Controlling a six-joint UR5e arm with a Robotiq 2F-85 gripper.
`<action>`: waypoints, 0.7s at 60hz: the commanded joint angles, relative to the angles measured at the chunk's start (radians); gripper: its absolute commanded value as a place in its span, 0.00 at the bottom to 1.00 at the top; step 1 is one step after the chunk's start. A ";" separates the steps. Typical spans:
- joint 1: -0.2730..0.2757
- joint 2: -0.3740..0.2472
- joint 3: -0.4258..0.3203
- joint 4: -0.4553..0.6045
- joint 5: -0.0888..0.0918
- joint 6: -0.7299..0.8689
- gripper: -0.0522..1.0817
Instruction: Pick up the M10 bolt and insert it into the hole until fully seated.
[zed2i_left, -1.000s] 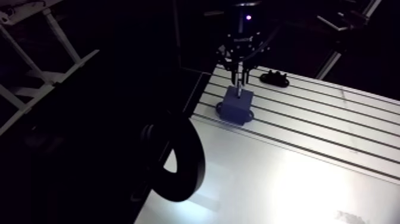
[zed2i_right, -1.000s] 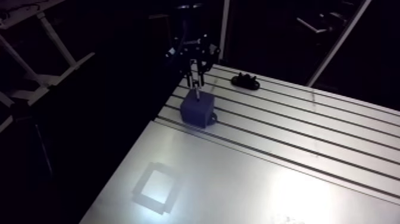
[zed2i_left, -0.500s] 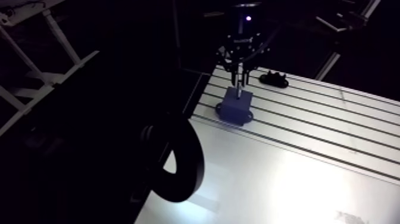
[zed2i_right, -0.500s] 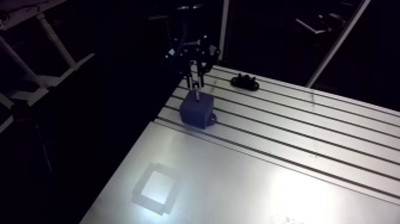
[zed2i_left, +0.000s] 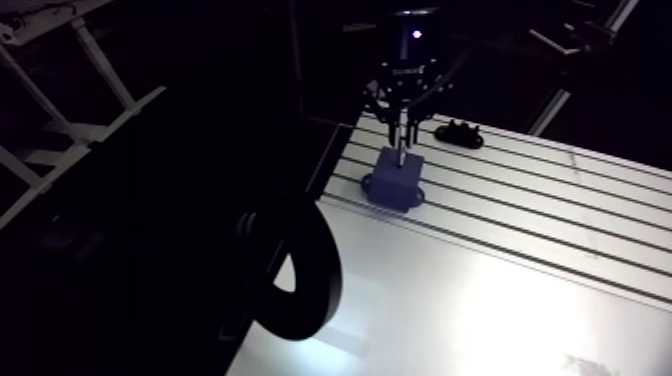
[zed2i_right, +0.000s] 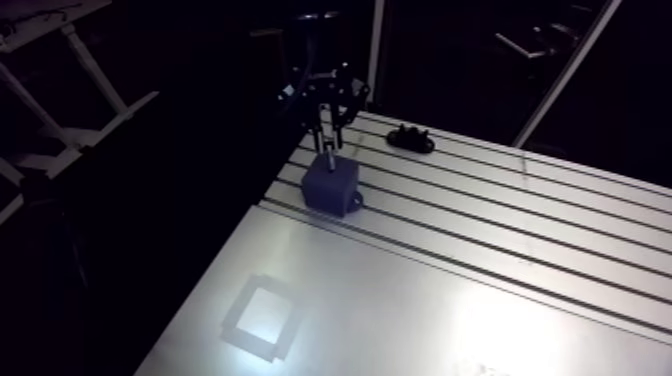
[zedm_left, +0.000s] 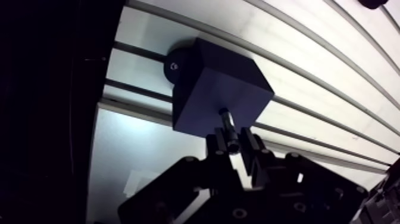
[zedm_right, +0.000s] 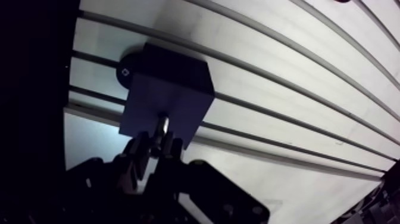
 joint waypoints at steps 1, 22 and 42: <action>0.000 0.000 0.002 -0.002 0.001 0.000 1.00; 0.000 0.005 0.014 -0.005 0.000 0.000 1.00; 0.000 0.005 0.013 -0.010 0.001 0.001 1.00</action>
